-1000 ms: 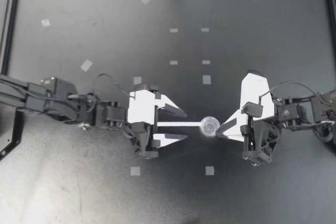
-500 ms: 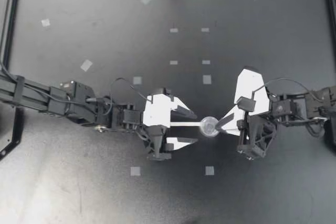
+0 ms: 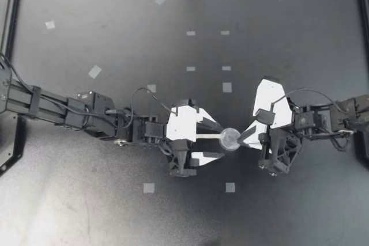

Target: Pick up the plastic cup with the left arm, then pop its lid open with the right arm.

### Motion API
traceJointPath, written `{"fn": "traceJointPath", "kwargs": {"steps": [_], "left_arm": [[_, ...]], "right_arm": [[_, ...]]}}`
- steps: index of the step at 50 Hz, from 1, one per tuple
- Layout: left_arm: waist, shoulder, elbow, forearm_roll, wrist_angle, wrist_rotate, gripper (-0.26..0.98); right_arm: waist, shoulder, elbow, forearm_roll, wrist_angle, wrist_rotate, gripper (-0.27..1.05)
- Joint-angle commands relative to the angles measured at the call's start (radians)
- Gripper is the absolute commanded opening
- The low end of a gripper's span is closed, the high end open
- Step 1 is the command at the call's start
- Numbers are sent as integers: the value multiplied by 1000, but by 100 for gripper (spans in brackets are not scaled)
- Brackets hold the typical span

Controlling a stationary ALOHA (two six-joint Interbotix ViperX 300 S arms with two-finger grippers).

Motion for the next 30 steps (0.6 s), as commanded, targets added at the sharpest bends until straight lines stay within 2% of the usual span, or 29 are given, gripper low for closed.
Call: {"fn": "traceJointPath", "kwargs": {"steps": [1, 17, 30], "left_arm": [[-2, -17, -20, 2, -5, 0, 68], [-2, -14, -31, 2, 32, 0, 68], [-2, 2, -86, 2, 144, -3, 68]], "right_arm": [[-8, -3, -17, 3, -9, 2, -1], [-6, 3, -9, 3, -9, 3, -1], [-6, 12, -11, 6, -9, 5, -1]]}}
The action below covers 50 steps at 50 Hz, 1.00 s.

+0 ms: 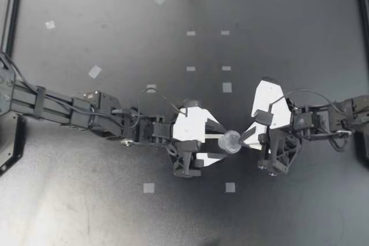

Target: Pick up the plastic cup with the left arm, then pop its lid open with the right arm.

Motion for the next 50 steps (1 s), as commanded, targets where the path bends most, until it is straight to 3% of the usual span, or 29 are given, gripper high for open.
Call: {"fn": "traceJointPath", "kwargs": {"steps": [1, 19, 36, 50], "left_arm": [[-2, -15, -31, 0, 17, -3, 68], [0, -18, -37, -2, 28, -5, 67], [0, -34, -38, -5, 28, -8, 50], [0, -44, -48, -5, 29, -20, 49]], "right_arm": [[-6, -5, -11, 3, -9, 2, -1], [-6, -3, -8, 5, -9, 18, -1], [-8, -2, -11, 5, -9, 18, -1], [-6, -3, -15, 5, -9, 18, -1]]}}
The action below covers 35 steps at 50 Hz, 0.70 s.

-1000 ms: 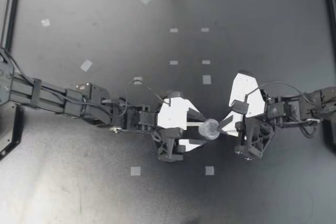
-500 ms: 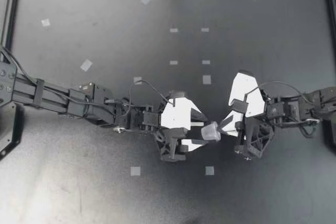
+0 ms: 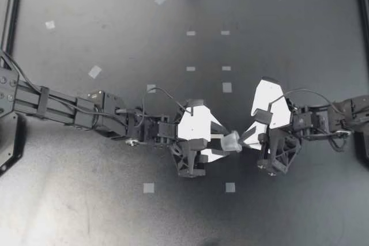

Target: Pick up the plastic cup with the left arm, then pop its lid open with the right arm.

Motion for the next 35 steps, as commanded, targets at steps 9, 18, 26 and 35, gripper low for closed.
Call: {"fn": "traceJointPath", "kwargs": {"steps": [9, 18, 26, 35], "left_arm": [[-2, -52, -20, 0, 8, -2, 46], [-2, -52, -29, 2, 49, 5, 34], [-2, -60, -31, 3, 52, 14, 25], [-2, -112, -6, 9, 38, 44, 20]], "right_arm": [[-5, -6, -17, 2, -9, 0, -1], [-5, -6, -17, 2, -9, 0, -1], [-5, -8, -15, 2, -6, 2, -1], [-5, -54, -5, 2, -3, 25, -1]]}}
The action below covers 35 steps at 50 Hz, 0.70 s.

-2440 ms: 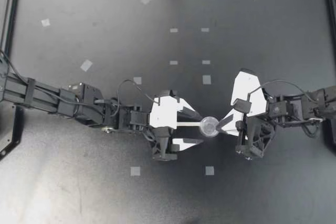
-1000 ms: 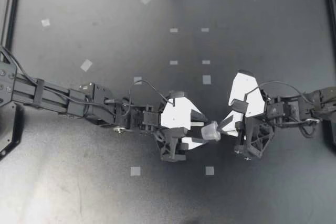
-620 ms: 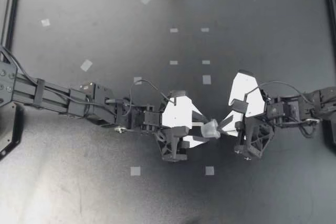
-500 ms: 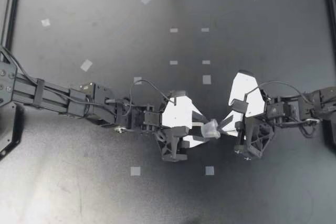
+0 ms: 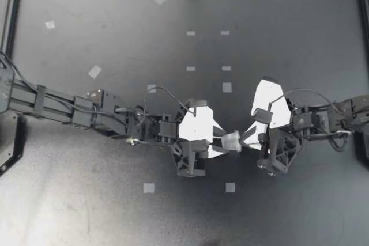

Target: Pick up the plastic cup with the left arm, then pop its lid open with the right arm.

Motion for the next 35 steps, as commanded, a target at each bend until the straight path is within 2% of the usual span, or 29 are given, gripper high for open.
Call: {"fn": "traceJointPath", "kwargs": {"steps": [1, 12, 19, 24, 27, 30, 35], "left_arm": [[0, -83, 2, 3, -18, 15, 19], [-2, -202, 81, 5, -25, 41, 18], [-2, -282, 178, 5, -137, 71, 18], [-2, -310, 262, 2, -314, 92, 18], [-2, -308, 318, -5, -479, 106, 18], [-2, -293, 371, -20, -684, 118, 18], [-2, -250, 405, -78, -916, 137, 18]], "right_arm": [[-8, -51, -5, 2, -6, 14, -1], [-6, -195, 61, 3, -11, 120, -1], [-8, -327, 133, 2, -92, 273, 1], [-6, -425, 209, 3, -279, 425, 9], [-6, -465, 261, 3, -433, 538, 18], [-6, -482, 298, 3, -554, 647, 32], [-6, -460, 299, 3, -660, 752, 62]]}}
